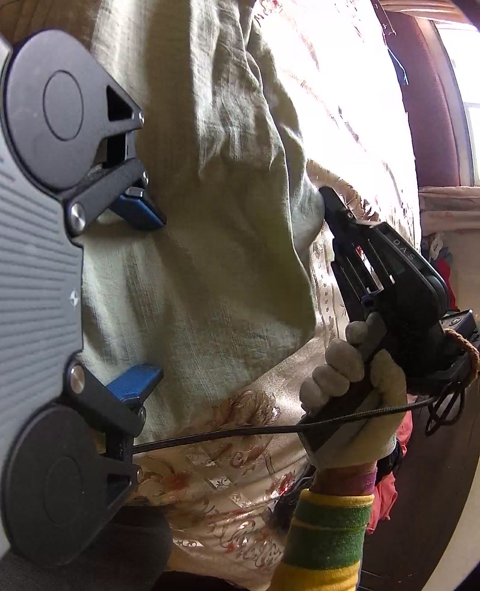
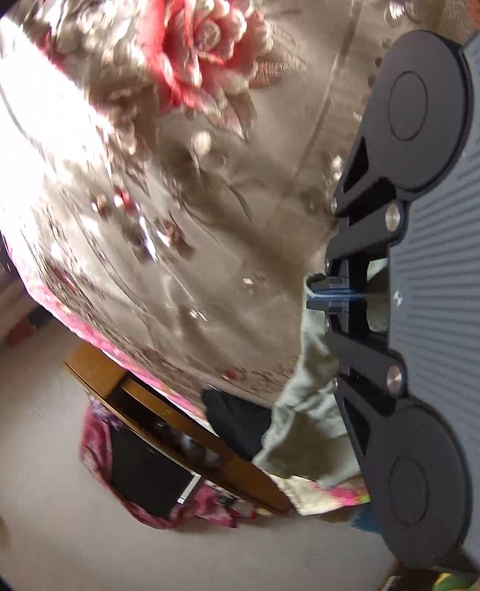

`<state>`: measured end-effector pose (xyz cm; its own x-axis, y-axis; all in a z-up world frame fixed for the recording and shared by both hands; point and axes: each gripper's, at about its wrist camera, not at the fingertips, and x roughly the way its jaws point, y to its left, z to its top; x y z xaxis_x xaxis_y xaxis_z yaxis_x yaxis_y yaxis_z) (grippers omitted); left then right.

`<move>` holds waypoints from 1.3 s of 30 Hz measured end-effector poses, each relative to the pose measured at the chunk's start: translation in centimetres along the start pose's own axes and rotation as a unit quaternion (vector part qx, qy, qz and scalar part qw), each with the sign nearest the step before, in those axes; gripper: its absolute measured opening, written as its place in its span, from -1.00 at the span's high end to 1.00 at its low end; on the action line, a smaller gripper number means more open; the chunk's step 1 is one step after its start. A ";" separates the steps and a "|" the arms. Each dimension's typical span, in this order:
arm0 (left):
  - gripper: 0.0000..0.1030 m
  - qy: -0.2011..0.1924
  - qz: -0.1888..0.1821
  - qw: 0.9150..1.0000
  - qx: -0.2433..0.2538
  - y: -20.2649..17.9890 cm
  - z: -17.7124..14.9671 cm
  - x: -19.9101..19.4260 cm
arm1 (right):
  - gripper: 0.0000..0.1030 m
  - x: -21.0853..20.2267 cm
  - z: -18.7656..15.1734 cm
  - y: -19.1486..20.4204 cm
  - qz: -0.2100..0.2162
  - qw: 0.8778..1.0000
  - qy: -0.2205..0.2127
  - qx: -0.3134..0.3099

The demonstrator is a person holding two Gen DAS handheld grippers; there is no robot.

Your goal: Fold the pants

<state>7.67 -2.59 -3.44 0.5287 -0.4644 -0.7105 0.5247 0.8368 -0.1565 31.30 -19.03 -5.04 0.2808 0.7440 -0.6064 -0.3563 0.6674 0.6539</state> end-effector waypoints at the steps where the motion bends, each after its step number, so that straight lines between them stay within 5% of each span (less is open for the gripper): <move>1: -0.77 -0.002 0.000 1.000 -0.002 0.0 0.0 0.0 | 0.94 -0.6 0.2 -0.7 -0.021 1.000 -0.014 0.018; 6: -0.76 -0.012 0.001 1.000 -0.005 0.2 -0.1 -0.8 | 0.79 -7.5 -3.2 -0.5 -0.028 0.996 -0.062 0.060; 9: -0.75 -0.029 0.011 1.000 -0.006 0.2 -0.2 -1.6 | 0.34 -10.9 -8.3 0.0 -0.053 0.992 -0.063 0.096; 12: -0.75 -0.044 0.021 0.999 0.004 -0.2 -0.2 -2.3 | 0.27 -11.6 -12.0 0.2 -0.053 0.990 -0.051 0.123; 16: -0.75 -0.062 0.036 0.995 0.063 -2.6 -0.4 -3.6 | 0.17 -8.6 -12.6 -0.1 -0.032 0.989 -0.046 0.134; 21: -0.76 -0.053 0.007 0.994 0.091 -6.2 -1.1 -3.6 | 0.19 -6.6 -11.9 -0.5 -0.011 0.983 -0.092 0.158; 23: -0.76 -0.044 0.008 0.991 0.124 -7.9 -1.2 -2.4 | 0.78 -6.1 -11.8 -0.8 -0.022 0.980 -0.095 0.172; 25: -0.73 -0.022 0.033 0.986 0.160 -9.0 -1.1 -0.8 | 0.91 -6.2 -11.9 -1.3 -0.027 0.978 -0.092 0.186; 29: -0.33 -0.002 -0.009 0.990 0.140 -9.8 0.4 0.6 | 0.93 -8.6 -12.1 -1.8 -0.053 0.978 -0.103 0.172; 35: -0.32 -0.008 -0.090 0.990 0.108 -13.1 2.8 2.4 | 0.91 -14.6 -11.9 -4.1 -0.125 0.970 -0.117 0.173; 39: -0.32 0.000 -0.076 0.991 0.113 -14.6 3.8 3.4 | 0.76 -17.3 -12.7 -3.7 -0.136 0.967 -0.127 0.173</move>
<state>4.29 -17.47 -0.97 0.4318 -0.5807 -0.6902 0.7343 0.6706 -0.1048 16.41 -34.75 -2.70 0.5477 0.4943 -0.6751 0.0681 0.7778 0.6248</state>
